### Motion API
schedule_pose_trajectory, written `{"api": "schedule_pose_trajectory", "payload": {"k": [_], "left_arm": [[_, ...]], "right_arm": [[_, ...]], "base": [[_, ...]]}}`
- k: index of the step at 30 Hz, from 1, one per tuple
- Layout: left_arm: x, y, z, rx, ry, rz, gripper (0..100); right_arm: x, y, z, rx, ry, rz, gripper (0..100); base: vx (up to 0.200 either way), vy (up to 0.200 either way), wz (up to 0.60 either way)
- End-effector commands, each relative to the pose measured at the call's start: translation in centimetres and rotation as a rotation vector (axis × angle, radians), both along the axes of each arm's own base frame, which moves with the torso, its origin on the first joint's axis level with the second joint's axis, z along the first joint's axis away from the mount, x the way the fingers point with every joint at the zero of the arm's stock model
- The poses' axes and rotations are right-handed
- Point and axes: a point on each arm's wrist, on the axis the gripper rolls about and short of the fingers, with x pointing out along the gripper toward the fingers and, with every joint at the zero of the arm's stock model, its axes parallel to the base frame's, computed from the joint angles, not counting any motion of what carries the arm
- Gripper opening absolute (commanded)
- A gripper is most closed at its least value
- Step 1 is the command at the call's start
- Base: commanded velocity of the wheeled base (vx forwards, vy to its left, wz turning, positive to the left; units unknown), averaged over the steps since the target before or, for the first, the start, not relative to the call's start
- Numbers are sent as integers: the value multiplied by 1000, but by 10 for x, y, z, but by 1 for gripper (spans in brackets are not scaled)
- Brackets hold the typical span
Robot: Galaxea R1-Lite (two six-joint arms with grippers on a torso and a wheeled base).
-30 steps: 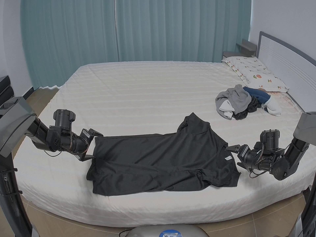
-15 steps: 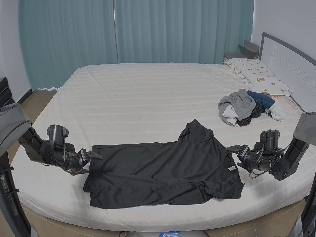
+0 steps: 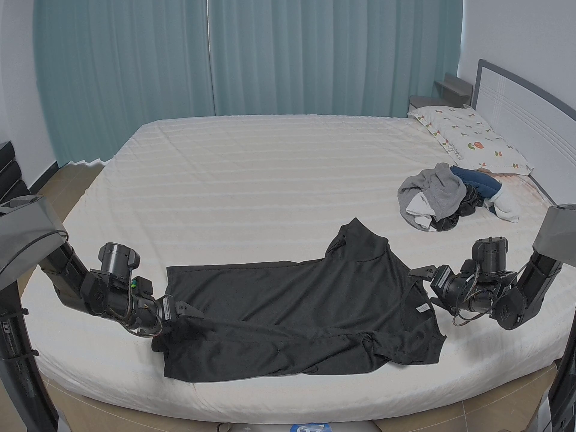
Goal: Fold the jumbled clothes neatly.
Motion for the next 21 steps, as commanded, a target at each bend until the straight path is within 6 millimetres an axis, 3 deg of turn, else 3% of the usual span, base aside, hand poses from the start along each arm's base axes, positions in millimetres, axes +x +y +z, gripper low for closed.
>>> {"api": "schedule_pose_trajectory", "payload": {"k": [1, 14, 21], "left_arm": [[-4, -8, -6, 30, 3, -55, 100], [-15, -11, -11, 89, 21, -59, 100], [-20, -10, -4, 89, 9, -59, 100]], "right_arm": [[0, 1, 0, 0, 1, 3, 100], [0, 1, -1, -1, 2, 4, 100], [-1, 1, 0, -1, 0, 4, 100]], "base": [[0, 0, 0], [0, 0, 0], [0, 0, 0]]}}
